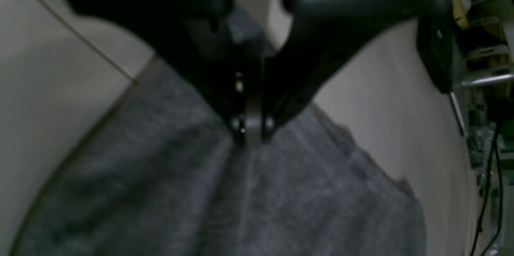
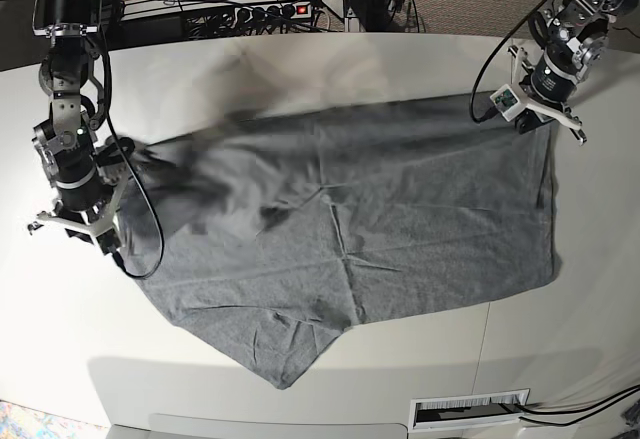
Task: Fold the T-shirt properly
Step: 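Raise both grippers and move them back toward the collar, then grasp the shirt edge near the collar with both grippers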
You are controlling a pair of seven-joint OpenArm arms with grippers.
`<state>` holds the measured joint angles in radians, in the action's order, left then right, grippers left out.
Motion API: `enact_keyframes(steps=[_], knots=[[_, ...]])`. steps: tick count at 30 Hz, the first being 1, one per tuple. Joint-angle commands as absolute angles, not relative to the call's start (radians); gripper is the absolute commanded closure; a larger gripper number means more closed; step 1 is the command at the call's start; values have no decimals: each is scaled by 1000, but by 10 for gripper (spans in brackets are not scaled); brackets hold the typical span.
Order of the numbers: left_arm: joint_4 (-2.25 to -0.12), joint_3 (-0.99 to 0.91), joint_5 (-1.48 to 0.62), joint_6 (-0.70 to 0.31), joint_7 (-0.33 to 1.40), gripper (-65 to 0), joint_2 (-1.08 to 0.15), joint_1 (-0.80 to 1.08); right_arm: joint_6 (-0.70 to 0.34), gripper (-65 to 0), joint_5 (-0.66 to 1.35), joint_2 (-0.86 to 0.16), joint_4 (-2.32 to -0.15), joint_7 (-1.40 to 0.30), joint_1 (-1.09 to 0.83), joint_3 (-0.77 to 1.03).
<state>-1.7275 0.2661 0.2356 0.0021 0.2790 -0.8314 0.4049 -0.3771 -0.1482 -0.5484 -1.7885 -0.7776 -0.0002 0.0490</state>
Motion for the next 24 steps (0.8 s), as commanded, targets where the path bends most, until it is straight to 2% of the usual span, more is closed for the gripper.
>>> enact_keyframes(steps=[1,7,13,15,20,24], knots=[[-1735,259,245,-2,280,0,-848,411,-362,-160,-167,-568,-1802,-756,19,61],[-1735,259,251,-2,280,0,-848,416,-358,-159,-168,-568,-1803,-758,19,61],[-1735,259,251,-2,281,0,-848,416,-363,-158,122,-561,-1809,-782,17,53],[-1736,259,257,-1,281,0,-848,416,-371,-136,133,-550,-1809,-785,16,40],[-1736,259,259,-2,301,0,-848,416,-393,0,134,-546,-1798,-800,17,-40],[-1738,259,287,-1,308,0,-848,415,-412,0,113,-546,-1745,-801,17,-115]])
